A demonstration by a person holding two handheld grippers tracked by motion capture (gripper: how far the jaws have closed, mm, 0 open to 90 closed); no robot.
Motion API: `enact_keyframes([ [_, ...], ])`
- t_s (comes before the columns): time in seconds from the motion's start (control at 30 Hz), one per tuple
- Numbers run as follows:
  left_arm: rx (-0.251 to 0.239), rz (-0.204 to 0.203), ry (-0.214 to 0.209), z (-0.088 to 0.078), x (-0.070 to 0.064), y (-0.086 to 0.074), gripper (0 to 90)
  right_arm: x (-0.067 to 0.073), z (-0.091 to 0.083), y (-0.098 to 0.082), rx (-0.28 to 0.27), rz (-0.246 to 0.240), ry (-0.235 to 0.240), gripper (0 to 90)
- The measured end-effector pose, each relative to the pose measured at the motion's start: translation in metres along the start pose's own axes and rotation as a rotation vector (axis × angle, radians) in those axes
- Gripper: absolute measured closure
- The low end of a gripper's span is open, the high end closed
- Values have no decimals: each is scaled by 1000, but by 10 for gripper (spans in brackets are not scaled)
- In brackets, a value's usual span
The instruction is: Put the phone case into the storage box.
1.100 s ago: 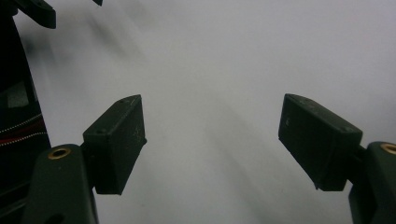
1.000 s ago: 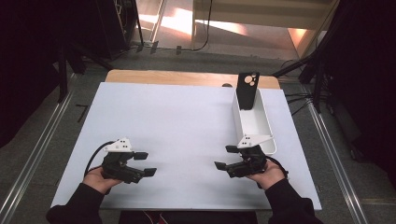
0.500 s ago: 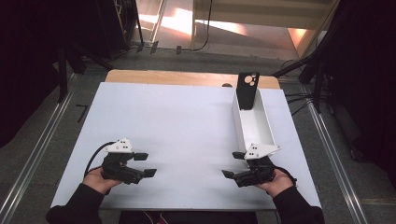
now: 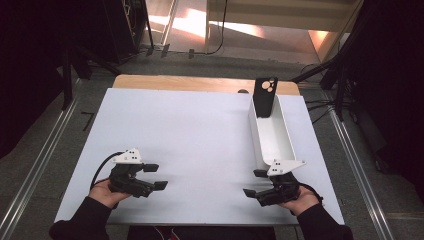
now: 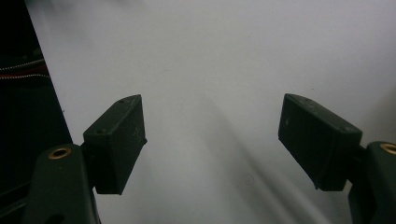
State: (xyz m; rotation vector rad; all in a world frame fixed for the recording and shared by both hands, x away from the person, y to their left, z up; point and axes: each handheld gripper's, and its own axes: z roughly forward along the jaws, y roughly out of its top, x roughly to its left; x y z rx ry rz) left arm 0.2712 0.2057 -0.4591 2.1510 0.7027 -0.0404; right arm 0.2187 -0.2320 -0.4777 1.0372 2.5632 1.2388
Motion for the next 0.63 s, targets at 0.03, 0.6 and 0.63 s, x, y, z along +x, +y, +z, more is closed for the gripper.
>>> enact_keyframes([
  [0.03, 0, 0, 0, 0, 0, 0, 257, 0, 0, -1, 2, 2, 3, 215],
  [0.6, 1, 6, -6, 0, 1, 0, 257, -3, 1, -2, 10, 8, 1, 216],
  [0.63, 0, 3, -4, 0, 1, 0, 257, -4, 1, -2, 11, 8, 3, 215],
])
